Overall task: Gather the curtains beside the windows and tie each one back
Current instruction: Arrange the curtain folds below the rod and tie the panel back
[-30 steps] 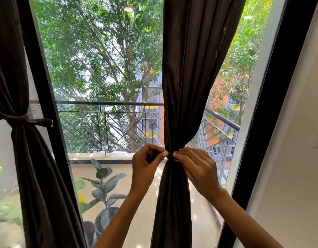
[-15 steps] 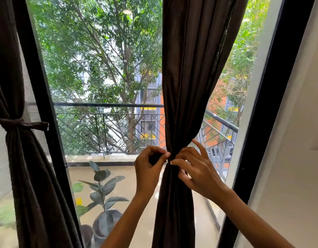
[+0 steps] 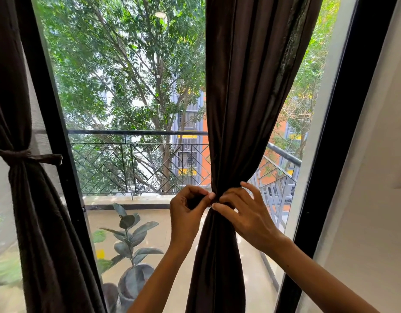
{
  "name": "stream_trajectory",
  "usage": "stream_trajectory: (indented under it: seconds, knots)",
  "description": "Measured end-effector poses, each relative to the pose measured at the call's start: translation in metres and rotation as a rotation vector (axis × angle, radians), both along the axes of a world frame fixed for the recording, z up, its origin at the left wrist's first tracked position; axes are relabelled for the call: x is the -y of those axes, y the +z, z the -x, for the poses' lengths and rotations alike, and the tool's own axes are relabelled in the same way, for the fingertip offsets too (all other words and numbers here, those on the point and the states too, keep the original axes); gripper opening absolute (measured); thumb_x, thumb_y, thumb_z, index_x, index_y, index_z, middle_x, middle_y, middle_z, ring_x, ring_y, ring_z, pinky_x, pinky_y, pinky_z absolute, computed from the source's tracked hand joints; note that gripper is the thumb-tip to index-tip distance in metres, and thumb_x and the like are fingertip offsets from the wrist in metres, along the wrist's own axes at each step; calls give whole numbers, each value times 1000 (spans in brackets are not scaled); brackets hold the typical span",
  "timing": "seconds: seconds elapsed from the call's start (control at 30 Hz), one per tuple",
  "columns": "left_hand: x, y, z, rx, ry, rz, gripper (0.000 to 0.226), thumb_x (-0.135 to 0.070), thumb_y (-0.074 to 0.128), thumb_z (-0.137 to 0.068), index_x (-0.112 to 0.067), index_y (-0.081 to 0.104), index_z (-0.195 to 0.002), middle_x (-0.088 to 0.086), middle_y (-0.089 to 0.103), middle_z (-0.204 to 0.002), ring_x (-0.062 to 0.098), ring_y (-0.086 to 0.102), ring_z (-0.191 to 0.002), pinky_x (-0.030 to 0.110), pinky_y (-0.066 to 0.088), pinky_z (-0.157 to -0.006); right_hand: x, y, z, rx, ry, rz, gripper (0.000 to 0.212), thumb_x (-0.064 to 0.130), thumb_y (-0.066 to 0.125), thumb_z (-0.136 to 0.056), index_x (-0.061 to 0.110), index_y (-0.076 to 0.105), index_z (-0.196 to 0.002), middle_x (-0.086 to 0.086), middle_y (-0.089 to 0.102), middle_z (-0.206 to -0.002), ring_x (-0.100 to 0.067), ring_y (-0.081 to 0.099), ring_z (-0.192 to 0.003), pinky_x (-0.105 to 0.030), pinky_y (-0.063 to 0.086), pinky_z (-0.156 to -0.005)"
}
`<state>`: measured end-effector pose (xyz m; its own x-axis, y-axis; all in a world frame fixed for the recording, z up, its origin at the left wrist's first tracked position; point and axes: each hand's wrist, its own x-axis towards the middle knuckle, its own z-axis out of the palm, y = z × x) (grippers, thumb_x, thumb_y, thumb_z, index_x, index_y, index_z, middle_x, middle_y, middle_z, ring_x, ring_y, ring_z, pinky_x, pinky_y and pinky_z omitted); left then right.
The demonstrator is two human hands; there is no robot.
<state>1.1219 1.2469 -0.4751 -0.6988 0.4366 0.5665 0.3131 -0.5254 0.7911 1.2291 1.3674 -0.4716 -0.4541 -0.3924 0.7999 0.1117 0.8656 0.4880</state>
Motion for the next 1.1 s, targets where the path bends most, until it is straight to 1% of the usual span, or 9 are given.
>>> stream_trajectory:
  seconds: [0.13, 0.23, 0.33, 0.43, 0.6, 0.77, 0.9, 1.03, 1.1]
  knots:
    - [-1, 1, -1, 7, -4, 3, 11, 0, 73, -74, -5, 64, -75, 6, 67, -70, 16, 65, -69, 26, 53, -68, 8, 3, 3, -52, -17, 14, 4, 21, 49, -96, 20, 52, -99, 2, 66, -84, -16, 53, -96, -33, 23, -104]
    - [-1, 0, -1, 16, -14, 1, 11, -2, 74, -73, -5, 64, -75, 6, 67, -70, 16, 65, -68, 25, 52, -66, 12, 4, 4, -82, -17, 16, 7, 25, 46, -99, 22, 52, -96, 5, 60, -91, -16, 52, -97, -35, 26, -100]
    - [-2, -1, 1, 20, 1, 5, 12, 2, 74, -72, -4, 64, -74, 3, 67, -67, 13, 65, -67, 21, 51, -65, 11, 2, 5, -62, -13, -5, 6, 28, 48, -98, 26, 54, -98, 4, 50, -114, -17, 45, -118, -38, 23, -103]
    - [-4, -2, 2, 74, 13, -3, 13, 9, 72, -73, 0, 63, -71, 2, 67, -63, 12, 66, -65, 20, 52, -63, 11, 2, 2, -49, 29, 42, 9, 24, 58, -92, 27, 56, -100, 1, 48, -124, -19, 33, -132, -42, 17, -109]
    - [-12, 1, 4, 54, 68, 16, 20, 12, 68, -75, -3, 60, -65, -3, 67, -57, 5, 65, -59, 15, 50, -60, 19, 0, 1, -66, 98, 166, 5, 23, 54, -95, 24, 57, -99, 3, 50, -120, -18, 36, -130, -45, 12, -114]
    - [-21, 1, 15, -66, 179, 73, 26, 8, 72, -74, -12, 63, -61, -8, 64, -55, 2, 61, -57, 15, 47, -59, 32, -6, 2, -101, 86, 323, 14, 19, 59, -89, 15, 70, -81, 6, 51, -115, -14, 36, -129, -44, 10, -116]
    - [-30, 5, 22, -111, 209, 125, 26, 9, 72, -73, -12, 64, -61, -5, 64, -56, 2, 62, -56, 15, 48, -57, 41, -14, 0, -125, 85, 488, 15, 16, 58, -85, 14, 71, -78, 9, 49, -115, -12, 35, -131, -44, 8, -117]
    - [-42, 6, 30, -134, 233, 172, 32, 5, 74, -71, -22, 63, -58, -7, 65, -56, 6, 63, -57, 27, 54, -60, 45, -25, 2, -156, 114, 614, 14, 16, 56, -85, 16, 69, -80, 10, 50, -114, -11, 36, -130, -50, 9, -116]
    - [-46, 3, 32, -137, 230, 175, 24, 3, 75, -72, -17, 65, -62, -4, 67, -60, 8, 65, -59, 30, 55, -62, 39, -27, 3, -164, 118, 673, 11, 19, 54, -87, 21, 65, -85, 10, 49, -114, -10, 36, -130, -53, 10, -115]
